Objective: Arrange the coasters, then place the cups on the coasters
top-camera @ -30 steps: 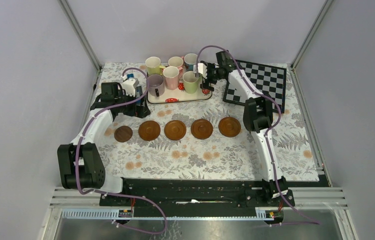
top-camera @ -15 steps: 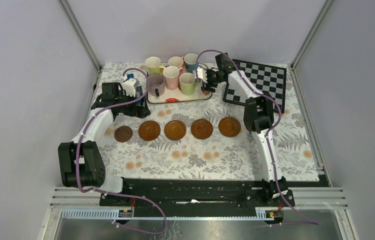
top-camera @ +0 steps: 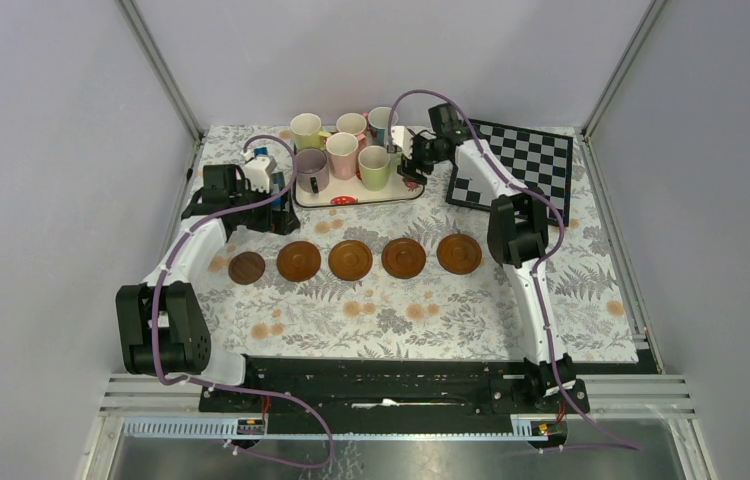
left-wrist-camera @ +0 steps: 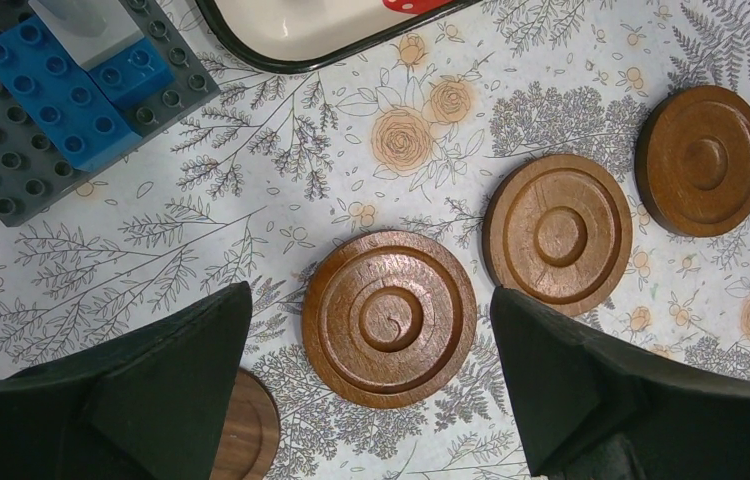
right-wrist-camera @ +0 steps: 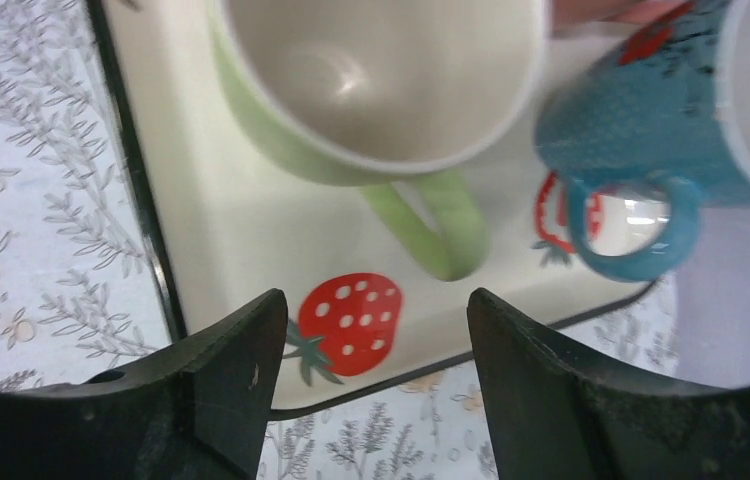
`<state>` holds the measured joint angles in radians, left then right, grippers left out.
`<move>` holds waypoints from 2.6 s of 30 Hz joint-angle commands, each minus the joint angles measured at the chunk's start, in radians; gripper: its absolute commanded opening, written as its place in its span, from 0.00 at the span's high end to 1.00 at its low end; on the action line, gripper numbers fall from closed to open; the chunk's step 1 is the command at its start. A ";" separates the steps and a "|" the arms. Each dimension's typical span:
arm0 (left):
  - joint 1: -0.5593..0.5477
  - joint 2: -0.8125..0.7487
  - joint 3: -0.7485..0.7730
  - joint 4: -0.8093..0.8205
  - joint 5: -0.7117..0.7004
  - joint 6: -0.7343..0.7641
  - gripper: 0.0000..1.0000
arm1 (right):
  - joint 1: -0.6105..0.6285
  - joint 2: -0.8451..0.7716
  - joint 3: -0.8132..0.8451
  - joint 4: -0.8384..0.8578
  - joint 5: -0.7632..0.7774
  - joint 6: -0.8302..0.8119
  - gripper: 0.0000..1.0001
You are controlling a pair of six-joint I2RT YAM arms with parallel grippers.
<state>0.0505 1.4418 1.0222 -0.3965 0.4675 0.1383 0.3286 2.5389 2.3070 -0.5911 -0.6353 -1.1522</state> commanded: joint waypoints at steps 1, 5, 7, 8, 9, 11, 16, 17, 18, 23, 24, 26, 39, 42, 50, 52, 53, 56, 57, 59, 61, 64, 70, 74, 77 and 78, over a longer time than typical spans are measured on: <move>0.006 -0.027 0.052 0.035 0.024 -0.021 0.01 | 0.036 0.016 0.134 -0.004 0.128 0.085 0.27; 0.006 -0.018 0.070 0.028 0.027 -0.017 0.01 | 0.038 0.032 0.154 -0.043 0.154 0.045 0.29; 0.008 -0.013 0.076 0.027 0.025 -0.021 0.01 | 0.038 0.021 0.127 -0.008 0.153 0.049 0.25; 0.007 -0.012 0.077 0.027 0.026 -0.022 0.01 | 0.037 0.016 0.111 0.005 0.142 0.046 0.21; 0.007 -0.012 0.077 0.028 0.026 -0.024 0.01 | 0.037 0.008 0.096 0.021 0.122 0.038 0.18; 0.008 -0.012 0.075 0.028 0.029 -0.025 0.01 | 0.038 0.005 0.080 0.027 0.084 0.023 0.17; 0.008 -0.017 0.072 0.027 0.023 -0.027 0.01 | 0.060 0.023 0.102 0.007 0.079 0.005 0.25; 0.007 -0.017 0.072 0.027 0.025 -0.029 0.01 | 0.065 0.023 0.103 -0.002 0.076 -0.001 0.26; 0.008 -0.015 0.073 0.027 0.030 -0.032 0.01 | 0.073 0.022 0.100 -0.009 0.073 -0.006 0.27; 0.008 -0.010 0.075 0.027 0.036 -0.037 0.01 | 0.088 0.002 0.081 -0.032 0.060 -0.011 0.36; 0.011 -0.009 0.076 0.027 0.039 -0.038 0.01 | 0.089 -0.004 0.075 -0.035 0.056 -0.010 0.37; 0.010 -0.007 0.077 0.026 0.044 -0.038 0.01 | 0.090 -0.013 0.065 -0.036 0.050 -0.005 0.39; 0.023 -0.015 0.067 0.007 0.088 -0.046 0.01 | 0.103 0.004 0.056 -0.012 0.054 0.122 0.43; 0.029 -0.019 0.071 -0.006 0.103 -0.049 0.01 | 0.103 0.008 0.062 0.002 0.054 0.178 0.45; 0.032 -0.044 0.077 -0.042 0.127 -0.035 0.01 | 0.102 0.017 0.080 -0.028 0.039 0.230 0.57; 0.032 -0.054 0.075 -0.042 0.128 -0.038 0.01 | 0.102 0.017 0.081 -0.030 0.037 0.244 0.61; 0.032 -0.058 0.075 -0.043 0.130 -0.040 0.01 | 0.102 0.016 0.082 -0.031 0.036 0.247 0.63; 0.032 -0.069 0.078 -0.044 0.136 -0.047 0.01 | 0.103 0.016 0.082 -0.034 0.038 0.265 0.68; 0.032 -0.073 0.079 -0.044 0.139 -0.049 0.01 | 0.103 0.014 0.083 -0.037 0.041 0.272 0.71; 0.032 -0.078 0.079 -0.045 0.144 -0.056 0.01 | 0.102 0.009 0.086 -0.037 0.049 0.297 0.78; 0.032 -0.081 0.079 -0.051 0.145 -0.057 0.01 | 0.103 -0.002 0.085 -0.039 0.058 0.320 0.88; 0.032 -0.092 0.073 -0.053 0.146 -0.060 0.01 | 0.100 -0.026 0.079 -0.035 0.068 0.377 1.00; 0.033 -0.107 0.062 -0.040 0.147 -0.073 0.01 | 0.063 -0.112 0.051 0.040 0.058 0.566 1.00; 0.035 -0.109 0.041 -0.013 0.142 -0.087 0.01 | 0.024 -0.187 0.031 0.057 0.022 0.649 1.00; 0.037 -0.110 0.034 -0.005 0.140 -0.097 0.01 | -0.005 -0.255 0.007 0.032 0.015 0.681 1.00; 0.037 -0.112 0.035 -0.003 0.141 -0.100 0.01 | -0.016 -0.281 -0.003 0.016 0.012 0.684 1.00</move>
<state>0.0795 1.3697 1.0538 -0.4541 0.5812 0.0620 0.3653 2.4783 2.2993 -0.6086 -0.5652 -0.5594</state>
